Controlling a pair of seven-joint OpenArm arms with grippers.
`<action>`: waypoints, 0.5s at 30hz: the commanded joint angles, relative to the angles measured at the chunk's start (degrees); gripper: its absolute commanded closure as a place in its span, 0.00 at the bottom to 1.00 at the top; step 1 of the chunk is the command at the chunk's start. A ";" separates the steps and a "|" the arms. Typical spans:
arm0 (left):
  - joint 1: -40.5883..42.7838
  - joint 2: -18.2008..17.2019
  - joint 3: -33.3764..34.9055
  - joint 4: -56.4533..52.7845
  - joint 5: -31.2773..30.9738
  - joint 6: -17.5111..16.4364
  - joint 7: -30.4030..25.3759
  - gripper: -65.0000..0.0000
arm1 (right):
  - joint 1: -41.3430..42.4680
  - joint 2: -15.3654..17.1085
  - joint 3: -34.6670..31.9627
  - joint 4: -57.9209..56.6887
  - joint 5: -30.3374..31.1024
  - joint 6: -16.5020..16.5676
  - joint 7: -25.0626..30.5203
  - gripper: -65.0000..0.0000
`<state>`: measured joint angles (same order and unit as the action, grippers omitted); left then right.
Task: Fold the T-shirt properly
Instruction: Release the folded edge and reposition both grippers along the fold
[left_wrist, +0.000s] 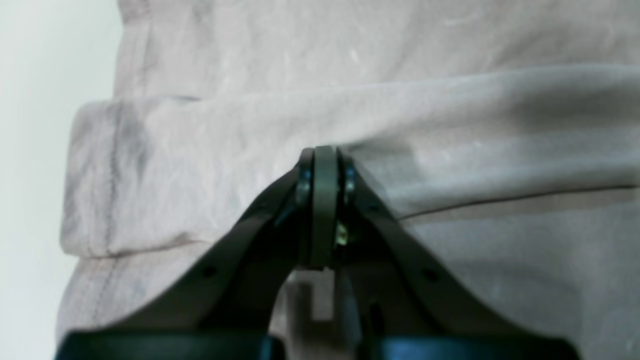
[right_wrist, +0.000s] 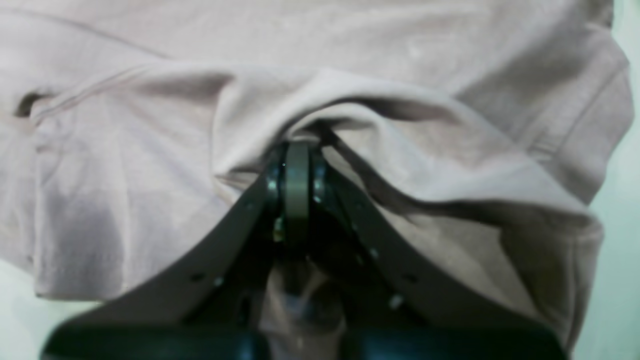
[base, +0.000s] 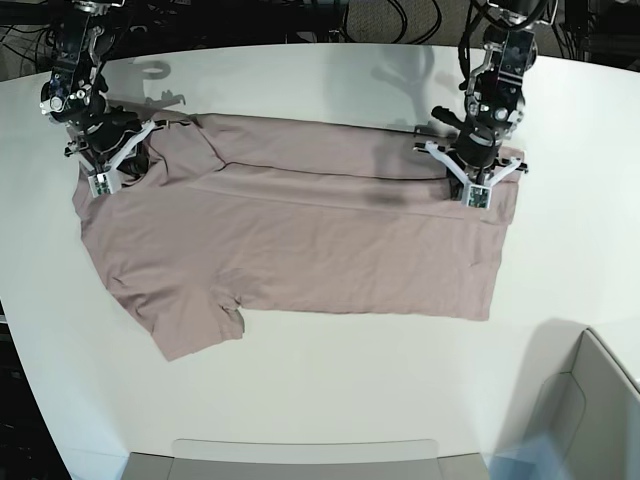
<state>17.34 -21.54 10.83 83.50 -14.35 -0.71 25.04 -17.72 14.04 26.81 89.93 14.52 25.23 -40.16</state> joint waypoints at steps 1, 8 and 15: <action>4.59 -0.66 -0.24 -2.58 0.24 0.75 16.41 1.00 | -1.85 -0.55 -0.13 0.31 -2.35 0.39 -4.63 1.00; 12.68 -0.66 -1.47 -0.74 0.24 1.19 16.50 1.00 | -6.59 -1.08 0.05 2.60 -2.35 0.39 -4.63 1.00; 17.51 -0.39 -6.39 1.29 0.24 1.19 18.52 1.00 | -6.86 -0.64 0.31 2.60 -2.35 0.39 -4.63 1.00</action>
<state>31.05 -21.74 4.47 87.31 -13.76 -0.67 14.87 -23.33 12.84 27.03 93.12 15.92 25.76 -38.89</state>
